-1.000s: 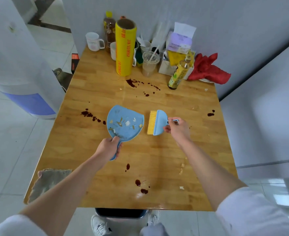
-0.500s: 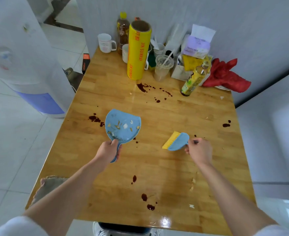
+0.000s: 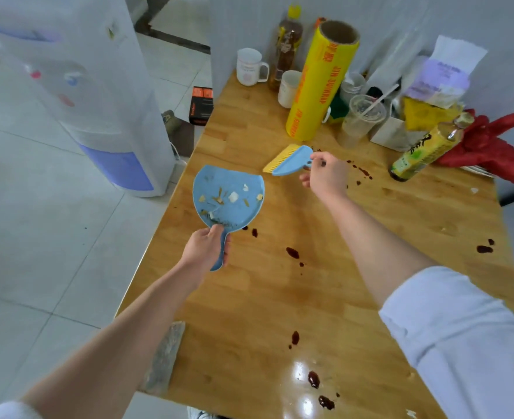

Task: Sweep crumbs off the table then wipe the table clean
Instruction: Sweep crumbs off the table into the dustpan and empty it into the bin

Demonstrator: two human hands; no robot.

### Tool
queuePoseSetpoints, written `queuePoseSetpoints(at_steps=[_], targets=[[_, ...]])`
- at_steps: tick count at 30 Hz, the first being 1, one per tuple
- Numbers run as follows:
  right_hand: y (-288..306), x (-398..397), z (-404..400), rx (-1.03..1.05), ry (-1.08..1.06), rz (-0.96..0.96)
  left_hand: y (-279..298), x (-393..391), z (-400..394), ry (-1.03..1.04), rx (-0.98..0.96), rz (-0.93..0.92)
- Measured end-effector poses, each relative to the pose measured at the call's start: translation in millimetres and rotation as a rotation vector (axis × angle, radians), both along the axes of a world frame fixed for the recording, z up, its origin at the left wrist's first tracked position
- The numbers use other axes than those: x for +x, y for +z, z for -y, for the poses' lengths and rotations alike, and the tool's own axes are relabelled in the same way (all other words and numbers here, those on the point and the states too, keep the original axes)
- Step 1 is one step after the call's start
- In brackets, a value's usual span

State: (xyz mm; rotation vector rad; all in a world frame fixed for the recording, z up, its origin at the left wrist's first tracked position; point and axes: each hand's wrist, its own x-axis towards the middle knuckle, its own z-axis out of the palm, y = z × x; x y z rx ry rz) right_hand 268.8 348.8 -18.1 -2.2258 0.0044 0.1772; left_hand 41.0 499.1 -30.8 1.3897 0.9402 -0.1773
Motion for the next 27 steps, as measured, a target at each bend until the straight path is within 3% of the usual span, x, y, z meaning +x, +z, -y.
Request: queuePoseSetpoints(at_steps=[8, 27], targets=[[-22, -30, 23, -0.096, -0.033, -0.101, 4, 4, 3, -0.003, -0.031, -0.011], [6, -150, 274, -0.162, -0.266, -0.263, 12, 20, 92, -0.1, -0.053, -0.059]])
